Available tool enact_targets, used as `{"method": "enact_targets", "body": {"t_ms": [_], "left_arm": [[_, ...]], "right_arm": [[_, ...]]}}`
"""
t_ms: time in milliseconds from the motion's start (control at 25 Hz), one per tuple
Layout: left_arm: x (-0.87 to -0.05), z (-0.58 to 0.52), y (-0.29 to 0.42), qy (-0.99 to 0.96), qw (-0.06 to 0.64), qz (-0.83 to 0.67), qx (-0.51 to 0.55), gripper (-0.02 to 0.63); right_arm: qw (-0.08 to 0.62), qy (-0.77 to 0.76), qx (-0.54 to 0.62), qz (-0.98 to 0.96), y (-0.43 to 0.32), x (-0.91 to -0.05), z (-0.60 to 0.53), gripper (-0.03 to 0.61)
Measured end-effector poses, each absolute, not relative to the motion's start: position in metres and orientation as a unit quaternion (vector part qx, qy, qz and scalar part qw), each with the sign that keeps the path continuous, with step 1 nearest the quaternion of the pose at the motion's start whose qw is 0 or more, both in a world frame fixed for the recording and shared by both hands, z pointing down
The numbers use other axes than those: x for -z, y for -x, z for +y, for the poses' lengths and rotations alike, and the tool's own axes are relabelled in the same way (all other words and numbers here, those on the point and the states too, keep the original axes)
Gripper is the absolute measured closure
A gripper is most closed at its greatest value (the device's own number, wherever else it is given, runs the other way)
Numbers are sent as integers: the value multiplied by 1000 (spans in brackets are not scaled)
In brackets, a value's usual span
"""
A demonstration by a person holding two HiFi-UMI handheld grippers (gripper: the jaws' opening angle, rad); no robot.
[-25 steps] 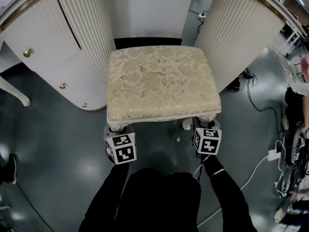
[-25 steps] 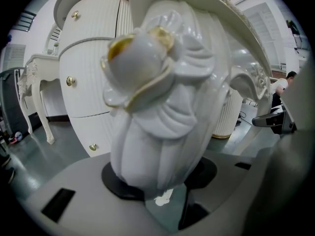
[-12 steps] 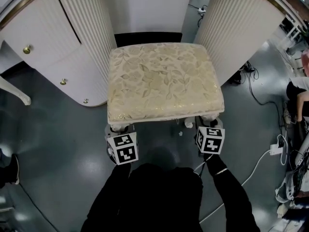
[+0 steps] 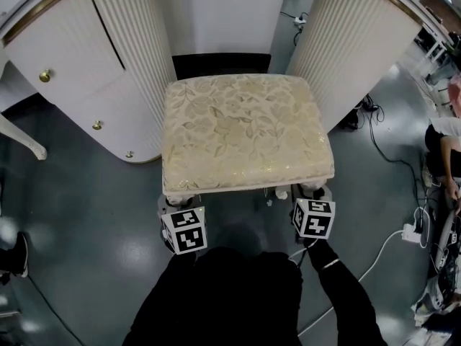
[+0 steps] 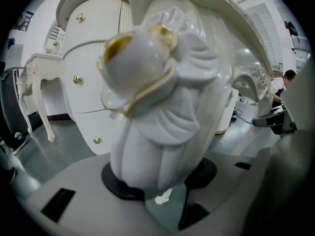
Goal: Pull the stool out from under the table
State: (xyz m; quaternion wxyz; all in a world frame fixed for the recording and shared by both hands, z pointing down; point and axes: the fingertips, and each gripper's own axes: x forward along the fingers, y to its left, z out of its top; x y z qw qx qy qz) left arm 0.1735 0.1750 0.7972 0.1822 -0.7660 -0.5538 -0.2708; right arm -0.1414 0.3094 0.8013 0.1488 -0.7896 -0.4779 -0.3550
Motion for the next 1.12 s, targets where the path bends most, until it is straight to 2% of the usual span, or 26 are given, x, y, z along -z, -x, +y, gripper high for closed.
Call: {"method": "enact_targets", "body": {"t_ms": [1120], "left_arm": [[-796, 174, -175, 774, 182, -545, 265, 416]], "right_arm": [[154, 786, 356, -481, 141, -802, 311, 353]]}}
